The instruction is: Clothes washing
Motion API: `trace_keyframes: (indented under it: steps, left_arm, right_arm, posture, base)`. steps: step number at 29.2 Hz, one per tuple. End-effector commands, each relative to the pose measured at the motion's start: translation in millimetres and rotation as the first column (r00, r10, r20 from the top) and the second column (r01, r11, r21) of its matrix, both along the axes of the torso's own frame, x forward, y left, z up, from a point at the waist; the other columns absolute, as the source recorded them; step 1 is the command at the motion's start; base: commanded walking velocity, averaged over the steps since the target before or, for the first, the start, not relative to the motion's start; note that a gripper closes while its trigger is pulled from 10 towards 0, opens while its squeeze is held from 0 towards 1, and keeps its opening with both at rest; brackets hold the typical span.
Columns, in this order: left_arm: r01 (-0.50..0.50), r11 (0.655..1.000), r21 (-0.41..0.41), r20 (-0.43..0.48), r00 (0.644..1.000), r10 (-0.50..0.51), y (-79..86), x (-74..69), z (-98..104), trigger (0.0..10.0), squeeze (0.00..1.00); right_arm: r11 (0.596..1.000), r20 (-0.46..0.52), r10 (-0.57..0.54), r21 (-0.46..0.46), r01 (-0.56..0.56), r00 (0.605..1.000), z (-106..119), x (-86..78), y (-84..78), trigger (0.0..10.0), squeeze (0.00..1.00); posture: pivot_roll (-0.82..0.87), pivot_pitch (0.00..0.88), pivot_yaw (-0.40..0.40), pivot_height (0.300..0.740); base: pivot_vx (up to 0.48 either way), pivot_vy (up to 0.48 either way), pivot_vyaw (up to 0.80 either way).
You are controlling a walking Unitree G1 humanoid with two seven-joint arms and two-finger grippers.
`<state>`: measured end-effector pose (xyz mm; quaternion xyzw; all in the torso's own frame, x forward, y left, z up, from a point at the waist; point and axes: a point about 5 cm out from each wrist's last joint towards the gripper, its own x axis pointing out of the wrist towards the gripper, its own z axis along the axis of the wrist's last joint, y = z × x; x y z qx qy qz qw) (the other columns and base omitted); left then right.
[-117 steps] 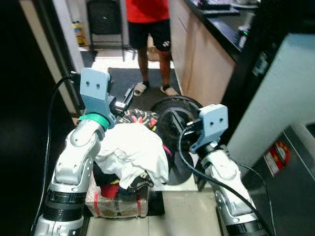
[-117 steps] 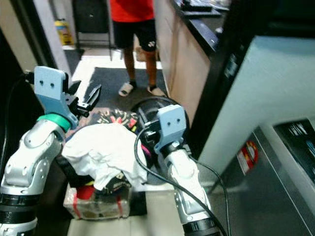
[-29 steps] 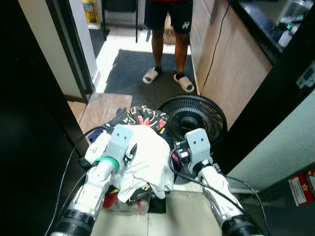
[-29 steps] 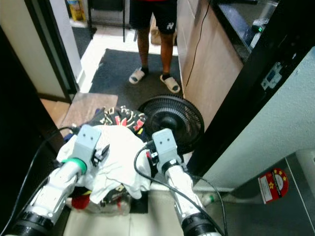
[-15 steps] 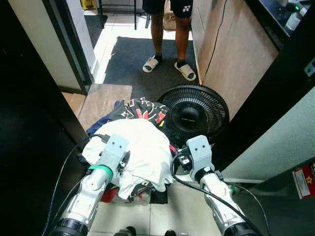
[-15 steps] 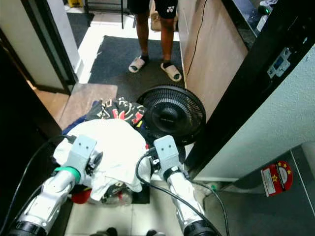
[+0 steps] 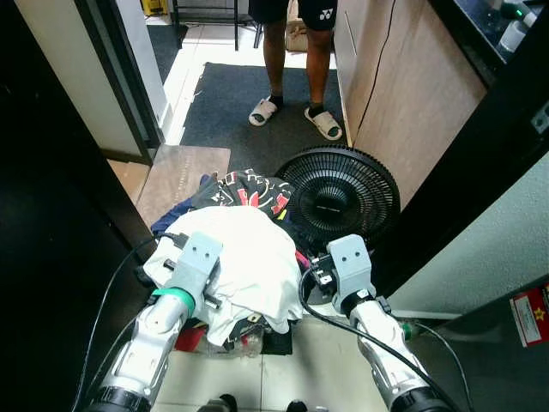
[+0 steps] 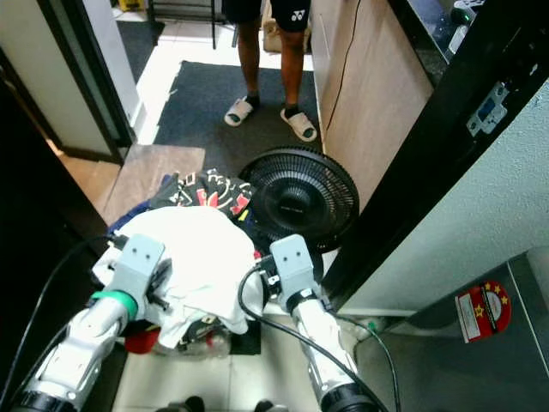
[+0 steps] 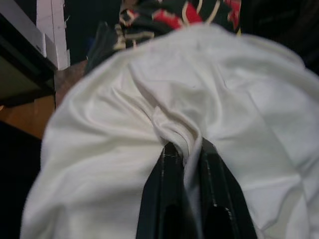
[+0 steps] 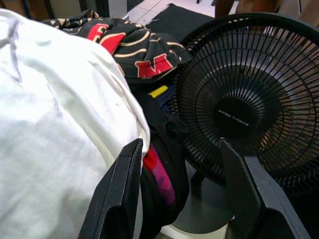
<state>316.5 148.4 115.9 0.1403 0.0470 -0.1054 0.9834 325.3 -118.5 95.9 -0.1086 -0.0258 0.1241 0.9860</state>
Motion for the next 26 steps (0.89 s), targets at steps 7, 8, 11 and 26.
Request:
trace_keyframes:
  steps: [7, 8, 11, 26]
  left_arm:
    - [0.021, 0.997, -0.071, 0.079, 0.997, -0.016, -0.5, 0.8, 33, 0.0, 0.0]
    - [0.026, 0.997, -0.078, 0.098, 0.995, -0.018, -1.3, 1.7, 40, 0.0, 0.0]
    - [0.028, 0.996, -0.089, 0.127, 0.992, -0.016, -3.0, 3.2, 50, 10.0, 0.0]
    - [0.297, 0.912, -0.284, 0.36, 0.915, -0.185, -50.1, -11.2, 140, 10.0, 0.0]
  right_arm:
    - [0.999, 0.063, -0.035, 0.038, 0.033, 0.997, 15, 4.7, -3.2, 10.0, 0.0]
    - [0.998, 0.076, -0.041, 0.042, 0.037, 0.996, 18, 5.5, -3.9, 10.0, 0.0]
    - [0.998, 0.098, -0.049, 0.052, 0.044, 0.994, 24, 6.4, -5.0, 10.0, 0.0]
    - [0.877, 0.367, 0.349, 0.197, -0.438, 0.862, 126, -30.9, 8.4, 10.0, 0.0]
  posture:
    - [0.15, 0.144, 0.068, 0.74]
    - [0.15, 0.132, 0.07, 0.74]
    - [0.15, 0.117, 0.071, 0.74]
    - [0.12, 0.022, 0.029, 0.74]
  base:
    - [0.0, 0.0, 0.0]
    - [0.0, 0.0, 0.0]
    - [0.0, 0.0, 0.0]
    - [0.0, 0.0, 0.0]
